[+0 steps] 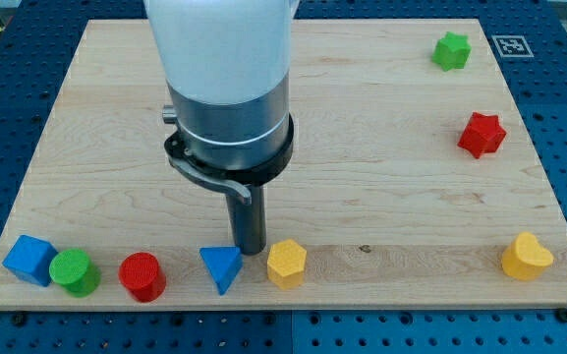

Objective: Slide the green star towards the top right

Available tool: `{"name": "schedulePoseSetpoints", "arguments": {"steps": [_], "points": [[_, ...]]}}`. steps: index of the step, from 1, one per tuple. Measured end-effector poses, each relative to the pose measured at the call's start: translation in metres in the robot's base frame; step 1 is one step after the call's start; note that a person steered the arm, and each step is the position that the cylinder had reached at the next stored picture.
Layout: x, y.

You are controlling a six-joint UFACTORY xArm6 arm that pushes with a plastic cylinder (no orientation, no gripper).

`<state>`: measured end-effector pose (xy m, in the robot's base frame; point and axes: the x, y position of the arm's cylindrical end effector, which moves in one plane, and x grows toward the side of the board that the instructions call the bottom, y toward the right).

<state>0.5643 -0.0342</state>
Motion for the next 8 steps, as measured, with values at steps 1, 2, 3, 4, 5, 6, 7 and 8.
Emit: {"name": "schedulePoseSetpoints", "arguments": {"steps": [1, 2, 3, 4, 5, 6, 7, 8], "points": [[-0.024, 0.027], [-0.054, 0.057], [-0.08, 0.085], [-0.102, 0.111], [-0.125, 0.138], [-0.146, 0.163], [-0.161, 0.196], [-0.171, 0.227]]}}
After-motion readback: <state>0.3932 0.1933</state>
